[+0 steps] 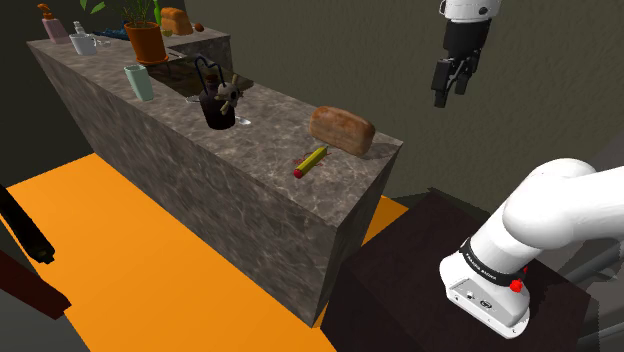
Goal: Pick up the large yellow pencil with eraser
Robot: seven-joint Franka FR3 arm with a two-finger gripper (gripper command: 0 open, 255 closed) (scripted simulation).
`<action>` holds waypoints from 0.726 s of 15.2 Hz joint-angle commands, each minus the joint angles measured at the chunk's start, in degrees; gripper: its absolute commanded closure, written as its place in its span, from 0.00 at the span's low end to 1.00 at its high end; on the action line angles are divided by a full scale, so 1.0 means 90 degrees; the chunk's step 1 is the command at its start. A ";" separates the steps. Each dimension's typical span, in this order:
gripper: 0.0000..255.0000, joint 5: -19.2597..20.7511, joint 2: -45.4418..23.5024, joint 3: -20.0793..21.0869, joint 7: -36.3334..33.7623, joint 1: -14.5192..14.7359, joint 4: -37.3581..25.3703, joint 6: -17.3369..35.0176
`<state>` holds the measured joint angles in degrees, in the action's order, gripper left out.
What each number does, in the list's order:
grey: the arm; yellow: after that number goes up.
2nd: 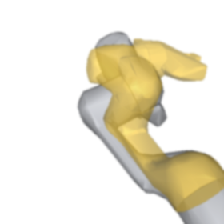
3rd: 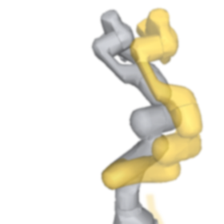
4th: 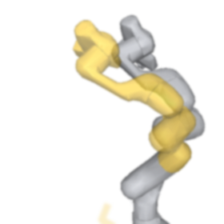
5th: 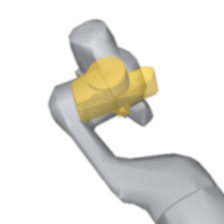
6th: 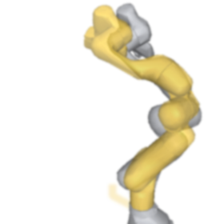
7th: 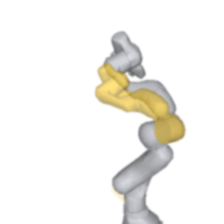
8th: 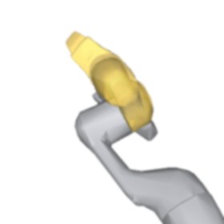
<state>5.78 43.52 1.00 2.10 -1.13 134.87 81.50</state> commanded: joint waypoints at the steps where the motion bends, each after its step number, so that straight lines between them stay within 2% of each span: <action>1: 0.00 0.0000 0.0000 0.0000 0.0000 0.0000 0.0000 0.0000; 6: 0.00 -0.0515 -0.0308 0.0527 -0.1372 -0.0133 0.0580 0.1035; 11: 0.00 -0.0909 -0.0944 0.1058 -0.2688 -0.0276 0.0893 0.2176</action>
<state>-1.45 36.15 9.26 -19.15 -3.50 142.08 98.67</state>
